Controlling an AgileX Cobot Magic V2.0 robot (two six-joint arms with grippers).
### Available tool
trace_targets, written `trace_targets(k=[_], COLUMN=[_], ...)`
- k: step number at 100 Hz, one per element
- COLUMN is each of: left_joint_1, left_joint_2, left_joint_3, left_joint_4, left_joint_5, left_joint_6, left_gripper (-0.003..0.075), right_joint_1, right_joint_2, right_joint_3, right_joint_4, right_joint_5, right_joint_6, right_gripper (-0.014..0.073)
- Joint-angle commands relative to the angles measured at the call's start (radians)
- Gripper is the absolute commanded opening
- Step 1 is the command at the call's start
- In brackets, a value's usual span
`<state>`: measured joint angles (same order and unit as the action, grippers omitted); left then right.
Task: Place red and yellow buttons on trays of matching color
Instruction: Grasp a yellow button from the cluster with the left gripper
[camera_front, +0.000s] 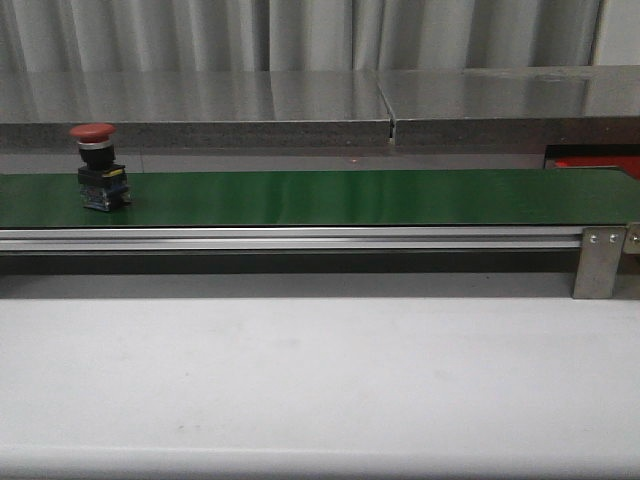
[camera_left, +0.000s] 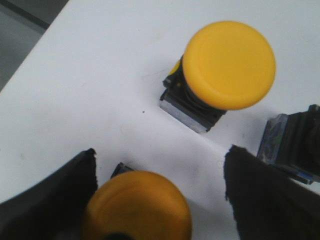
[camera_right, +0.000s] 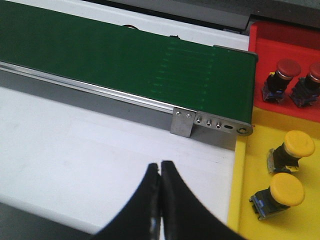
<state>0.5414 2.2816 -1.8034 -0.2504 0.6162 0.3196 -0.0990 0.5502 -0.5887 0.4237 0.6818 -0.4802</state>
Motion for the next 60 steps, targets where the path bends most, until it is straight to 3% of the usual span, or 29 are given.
trace_targets(k=[1, 11, 32, 40, 60], left_joint_1=[-0.004, -0.004, -0.004, -0.004, -0.004], left_joint_2=[-0.066, -0.066, -0.083, -0.107, -0.214], left_joint_3=[-0.032, -0.032, -0.032, -0.032, -0.032], left_joint_4=[-0.022, -0.022, -0.022, -0.022, -0.067], left_joint_5=[-0.048, -0.046, -0.019, -0.003, 0.058], left_joint_6=[0.003, 0.003, 0.003, 0.003, -0.007], left_gripper=[0.0336, 0.0207, 0.0018, -0.002, -0.0019], right_joint_1=[0.001, 0.001, 0.001, 0.001, 0.001], right_joint_2=[0.001, 0.001, 0.001, 0.001, 0.001], right_joint_3=[-0.025, -0.025, -0.025, -0.025, -0.025], right_joint_4=[0.02, 0.02, 0.02, 0.02, 0.02], right_joint_5=[-0.055, -0.055, -0.055, -0.055, -0.055], right_joint_6=[-0.008, -0.008, -0.008, -0.008, -0.008], right_gripper=[-0.0117, -0.0117, -0.0117, -0.0117, -0.0117])
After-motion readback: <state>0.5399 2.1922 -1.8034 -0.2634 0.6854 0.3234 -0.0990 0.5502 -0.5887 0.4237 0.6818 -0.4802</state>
